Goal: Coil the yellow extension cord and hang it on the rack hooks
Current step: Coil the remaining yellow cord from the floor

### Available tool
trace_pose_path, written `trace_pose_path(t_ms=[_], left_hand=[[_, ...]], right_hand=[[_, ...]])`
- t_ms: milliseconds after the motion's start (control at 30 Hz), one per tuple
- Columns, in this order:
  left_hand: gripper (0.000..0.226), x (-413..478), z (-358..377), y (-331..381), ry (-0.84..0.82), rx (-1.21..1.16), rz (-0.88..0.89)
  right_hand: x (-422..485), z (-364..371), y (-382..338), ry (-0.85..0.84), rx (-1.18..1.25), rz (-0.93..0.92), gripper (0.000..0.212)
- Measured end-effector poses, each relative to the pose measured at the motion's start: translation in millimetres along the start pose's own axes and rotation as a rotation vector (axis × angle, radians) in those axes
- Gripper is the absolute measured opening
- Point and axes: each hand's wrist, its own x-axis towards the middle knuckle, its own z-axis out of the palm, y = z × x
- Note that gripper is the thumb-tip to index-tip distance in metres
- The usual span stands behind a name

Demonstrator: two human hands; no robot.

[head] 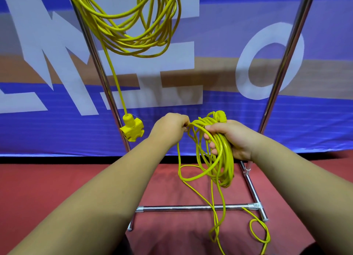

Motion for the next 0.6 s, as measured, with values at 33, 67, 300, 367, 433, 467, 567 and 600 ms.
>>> trace_pose_path(t_ms=[33, 67, 300, 367, 433, 467, 567, 600], left_hand=[[0.008, -0.1, 1.6, 1.4, -0.009, -0.033, -0.004], [0.013, 0.3, 2.9, 2.6, -0.015, -0.07, 0.002], [0.092, 1.5, 6.7, 16.2, -0.14, -0.432, -0.056], [0.097, 1.4, 10.3, 14.3, -0.185, -0.413, -0.08], [0.077, 2.8, 10.6, 7.5, -0.188, -0.471, -0.1], [0.058, 4.0, 9.5, 4.8, -0.174, -0.541, -0.118], [0.011, 11.2, 4.9, -1.7, -0.058, -0.509, -0.148], [0.008, 13.2, 4.4, -3.1, -0.027, -0.481, -0.146]], right_hand=[[-0.2, -0.4, 0.1, 0.01, 0.0, -0.007, 0.024], [-0.4, -1.1, 0.2, 0.018, -0.003, -0.012, 0.025], [-1.9, -8.0, -2.0, 0.029, -0.002, -0.031, 0.025], [-2.9, -9.2, -3.8, 0.004, 0.02, -0.034, 0.025], [-5.7, -8.9, -6.7, -0.028, 0.032, -0.025, 0.026], [-7.2, -8.9, -7.9, -0.035, 0.03, -0.014, 0.028], [-10.9, -8.7, -9.6, -0.056, 0.059, 0.013, 0.029], [-10.9, -8.3, -9.2, -0.069, 0.08, 0.019, 0.028]])
